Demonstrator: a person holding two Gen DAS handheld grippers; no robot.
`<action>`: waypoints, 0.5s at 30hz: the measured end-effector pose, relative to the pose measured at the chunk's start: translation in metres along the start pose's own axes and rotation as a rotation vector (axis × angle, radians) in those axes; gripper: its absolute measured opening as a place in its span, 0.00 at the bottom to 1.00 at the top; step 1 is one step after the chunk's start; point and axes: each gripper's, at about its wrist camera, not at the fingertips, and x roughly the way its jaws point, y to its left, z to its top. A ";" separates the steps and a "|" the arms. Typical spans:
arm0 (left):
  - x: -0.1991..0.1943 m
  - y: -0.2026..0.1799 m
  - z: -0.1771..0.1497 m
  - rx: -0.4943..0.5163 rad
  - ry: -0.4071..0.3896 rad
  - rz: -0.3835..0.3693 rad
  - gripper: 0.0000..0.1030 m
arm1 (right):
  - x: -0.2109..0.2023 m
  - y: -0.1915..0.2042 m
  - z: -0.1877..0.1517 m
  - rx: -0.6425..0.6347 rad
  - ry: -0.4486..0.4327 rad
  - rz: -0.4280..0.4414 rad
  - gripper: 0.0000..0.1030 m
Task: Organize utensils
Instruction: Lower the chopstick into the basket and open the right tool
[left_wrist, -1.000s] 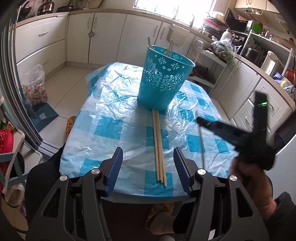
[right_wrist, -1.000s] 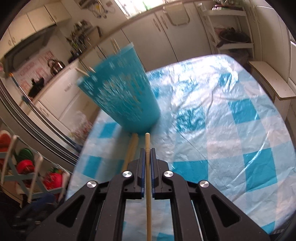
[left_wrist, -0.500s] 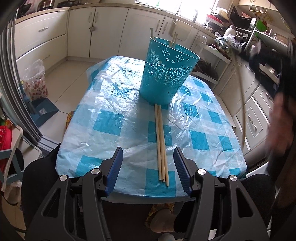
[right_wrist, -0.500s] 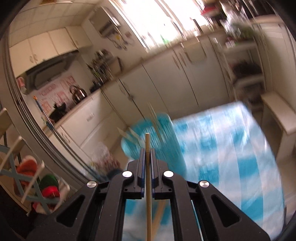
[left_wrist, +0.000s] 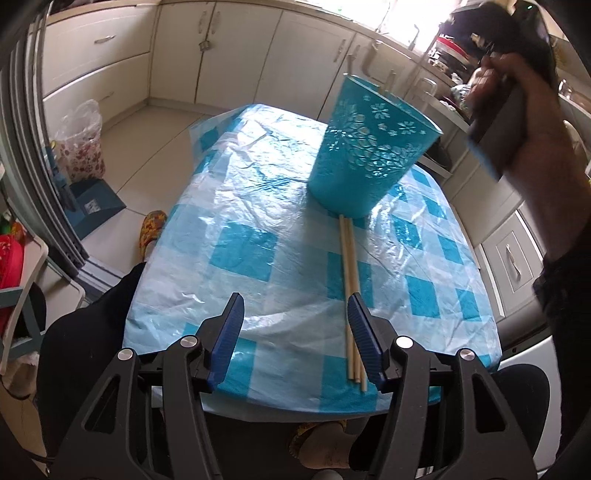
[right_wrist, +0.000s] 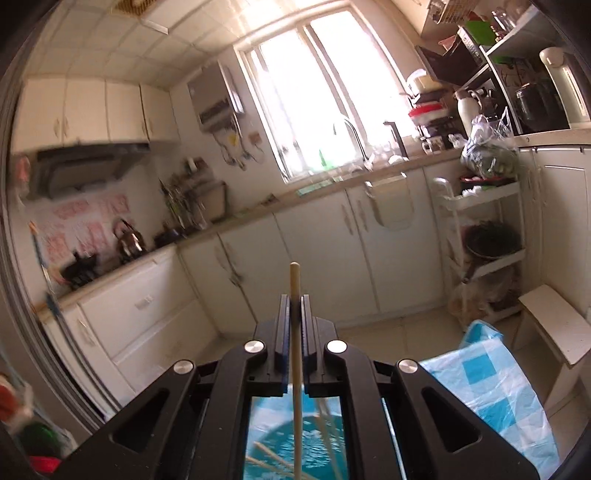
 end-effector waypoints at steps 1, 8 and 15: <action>0.002 0.001 0.001 -0.005 0.003 -0.001 0.54 | 0.002 0.000 -0.005 -0.011 0.013 -0.006 0.06; 0.007 0.005 0.003 -0.015 0.009 -0.008 0.54 | 0.005 0.006 -0.019 -0.077 0.110 0.010 0.06; -0.004 -0.002 0.003 0.002 -0.020 0.002 0.55 | -0.046 0.007 -0.015 -0.082 0.085 0.063 0.20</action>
